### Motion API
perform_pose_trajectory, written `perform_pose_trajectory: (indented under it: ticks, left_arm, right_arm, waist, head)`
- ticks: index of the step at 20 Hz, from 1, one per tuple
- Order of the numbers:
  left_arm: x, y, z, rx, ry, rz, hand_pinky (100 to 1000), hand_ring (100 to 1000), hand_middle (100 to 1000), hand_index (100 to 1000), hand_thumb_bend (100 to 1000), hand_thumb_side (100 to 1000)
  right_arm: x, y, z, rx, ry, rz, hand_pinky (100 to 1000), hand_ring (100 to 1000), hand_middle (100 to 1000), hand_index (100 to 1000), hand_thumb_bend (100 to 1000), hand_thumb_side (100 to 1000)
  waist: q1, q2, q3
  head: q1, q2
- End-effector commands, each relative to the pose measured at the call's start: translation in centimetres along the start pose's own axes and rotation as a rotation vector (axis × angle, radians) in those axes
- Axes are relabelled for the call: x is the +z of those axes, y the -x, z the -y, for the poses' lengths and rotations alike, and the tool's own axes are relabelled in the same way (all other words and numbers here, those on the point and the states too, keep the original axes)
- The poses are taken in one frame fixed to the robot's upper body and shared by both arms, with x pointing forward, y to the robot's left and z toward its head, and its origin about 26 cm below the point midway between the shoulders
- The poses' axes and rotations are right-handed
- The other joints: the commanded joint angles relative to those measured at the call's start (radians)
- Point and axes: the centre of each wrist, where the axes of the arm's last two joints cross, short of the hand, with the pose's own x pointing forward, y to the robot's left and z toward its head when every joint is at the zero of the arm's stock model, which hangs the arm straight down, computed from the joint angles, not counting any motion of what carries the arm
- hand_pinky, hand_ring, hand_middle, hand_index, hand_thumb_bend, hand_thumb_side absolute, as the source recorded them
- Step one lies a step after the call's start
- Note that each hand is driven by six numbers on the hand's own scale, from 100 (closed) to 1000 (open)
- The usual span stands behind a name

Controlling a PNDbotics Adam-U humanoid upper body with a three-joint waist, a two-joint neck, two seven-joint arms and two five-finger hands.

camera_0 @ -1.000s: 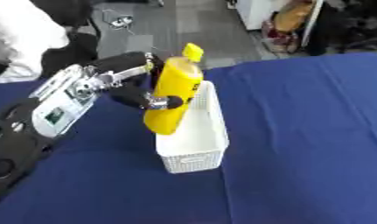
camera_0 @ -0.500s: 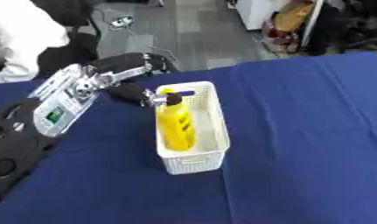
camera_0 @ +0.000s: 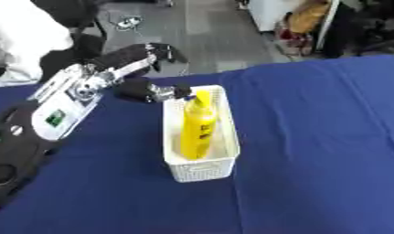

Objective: Pick up objects on the table and place them in the box.

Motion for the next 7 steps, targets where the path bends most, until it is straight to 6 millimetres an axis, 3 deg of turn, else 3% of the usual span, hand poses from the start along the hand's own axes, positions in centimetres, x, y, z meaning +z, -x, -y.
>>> perform_pose_trajectory:
  ticks: [1, 4, 6, 7]
  left_arm:
    - [0.5, -1.3, -2.3, 0.015, -0.113, 0.050, 658, 829, 868, 911, 546, 903]
    - [1.1, -3.0, -3.0, 0.055, -0.184, 0.112, 657, 827, 866, 911, 553, 896]
    - [1.5, -4.2, -3.2, 0.083, -0.224, 0.157, 656, 824, 863, 909, 553, 890]
    - [1.7, -4.7, -3.3, 0.095, -0.239, 0.173, 657, 823, 861, 908, 555, 887]
  right_arm:
    - [-0.3, -0.7, 0.3, 0.024, -0.010, 0.017, 451, 556, 552, 881, 102, 910]
    - [0.0, -0.6, 0.5, 0.033, -0.010, 0.001, 451, 556, 551, 884, 108, 906]
    - [0.2, -0.6, 0.6, 0.049, -0.012, -0.014, 452, 556, 551, 883, 113, 907]
    - [0.3, -0.6, 0.7, 0.059, -0.013, -0.019, 452, 556, 551, 880, 117, 909]
  waist:
    - [-0.005, -0.017, 0.007]
    - [-0.007, -0.017, 0.019]
    - [-0.009, -0.019, 0.029]
    - [-0.010, -0.020, 0.033]
  head:
    - [-0.011, -0.068]
    - [-0.023, -0.204]
    - [-0.024, -0.271]
    - [-0.024, -0.290]
